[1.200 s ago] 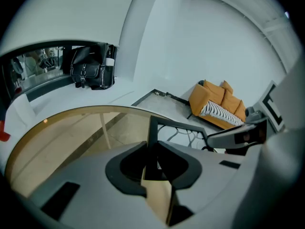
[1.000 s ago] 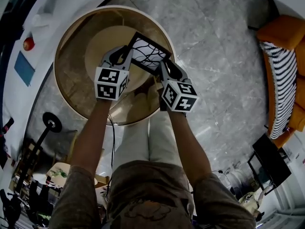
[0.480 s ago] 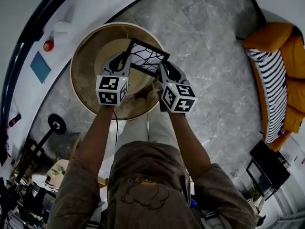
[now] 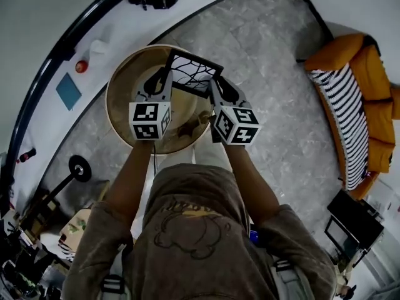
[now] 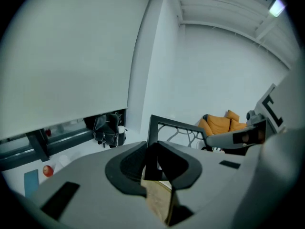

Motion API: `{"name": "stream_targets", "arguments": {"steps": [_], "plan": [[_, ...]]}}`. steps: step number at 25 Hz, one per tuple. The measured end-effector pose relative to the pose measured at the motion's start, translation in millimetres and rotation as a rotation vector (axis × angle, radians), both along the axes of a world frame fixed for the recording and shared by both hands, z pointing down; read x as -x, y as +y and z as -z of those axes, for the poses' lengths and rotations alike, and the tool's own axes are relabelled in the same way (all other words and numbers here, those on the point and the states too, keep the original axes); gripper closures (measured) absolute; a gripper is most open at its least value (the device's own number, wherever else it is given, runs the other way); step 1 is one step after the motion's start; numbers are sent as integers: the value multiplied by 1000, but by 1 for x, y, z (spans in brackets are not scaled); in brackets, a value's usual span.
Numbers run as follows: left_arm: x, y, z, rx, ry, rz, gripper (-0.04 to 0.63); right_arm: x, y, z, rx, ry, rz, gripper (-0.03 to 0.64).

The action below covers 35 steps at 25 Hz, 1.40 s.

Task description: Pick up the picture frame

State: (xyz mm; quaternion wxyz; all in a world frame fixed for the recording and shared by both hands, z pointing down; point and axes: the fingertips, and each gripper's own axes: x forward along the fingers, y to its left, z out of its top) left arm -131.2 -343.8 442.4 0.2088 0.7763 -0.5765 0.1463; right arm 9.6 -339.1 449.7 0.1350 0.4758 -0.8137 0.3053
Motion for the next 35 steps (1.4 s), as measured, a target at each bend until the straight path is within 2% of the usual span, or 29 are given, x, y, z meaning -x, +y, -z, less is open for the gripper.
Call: {"name": "stream_targets", "arguments": {"steps": [9, 19, 26, 35], "plan": [[-15, 30, 85, -108, 22, 45, 512, -16, 19, 89, -128, -21, 22, 518], [-21, 58, 140, -206, 42, 85, 512, -22, 39, 149, -255, -62, 44, 520], [-18, 70, 156, -235, 56, 96, 512, -20, 51, 168, -307, -66, 65, 520], [-17, 74, 154, -226, 66, 99, 512, -19, 57, 169, -312, -64, 75, 526]]}}
